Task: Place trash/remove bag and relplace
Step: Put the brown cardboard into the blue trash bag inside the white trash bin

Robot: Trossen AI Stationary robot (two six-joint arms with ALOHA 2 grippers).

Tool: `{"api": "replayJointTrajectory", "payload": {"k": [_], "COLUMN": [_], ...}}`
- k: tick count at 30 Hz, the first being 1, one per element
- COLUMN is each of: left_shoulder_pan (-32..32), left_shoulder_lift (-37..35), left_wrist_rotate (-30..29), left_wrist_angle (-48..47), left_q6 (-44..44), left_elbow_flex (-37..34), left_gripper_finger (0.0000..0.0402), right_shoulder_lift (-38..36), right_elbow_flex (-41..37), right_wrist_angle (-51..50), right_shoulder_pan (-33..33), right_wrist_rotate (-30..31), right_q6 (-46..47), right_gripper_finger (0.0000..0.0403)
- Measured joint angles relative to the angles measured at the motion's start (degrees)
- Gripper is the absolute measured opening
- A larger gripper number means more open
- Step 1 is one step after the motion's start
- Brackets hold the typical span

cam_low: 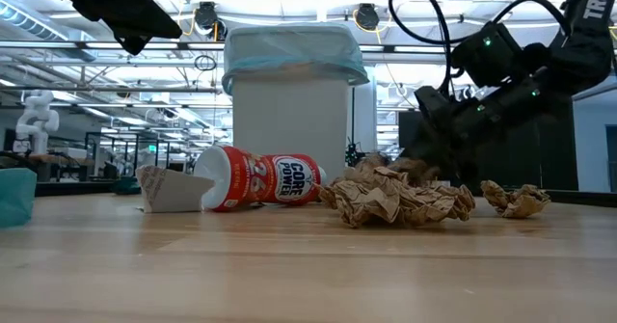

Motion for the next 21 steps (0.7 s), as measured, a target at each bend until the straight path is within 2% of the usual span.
{"api": "replayJointTrajectory", "payload": {"k": [3, 5, 21], "left_shoulder_pan": [0.0, 0.0, 0.0], "left_shoulder_lift": [0.0, 0.0, 0.0], "left_wrist_rotate": [0.0, 0.0, 0.0], "left_wrist_angle": [0.0, 0.0, -0.1], "left_q6": [0.0, 0.0, 0.0], "left_elbow_flex": [0.0, 0.0, 0.0], "left_gripper_finger": [0.0018, 0.0018, 0.0018], "right_shoulder_lift": [-0.1, -0.2, -2.6], "right_elbow_flex": [0.0, 0.0, 0.0], "right_wrist_angle": [0.7, 2.2, 11.4], "right_shoulder_pan": [0.4, 1.0, 5.4], "right_wrist_rotate": [-0.4, -0.4, -0.5], "right_q6": [-0.9, -1.5, -2.6], "right_gripper_finger": [0.0029, 0.0009, 0.0000]}}
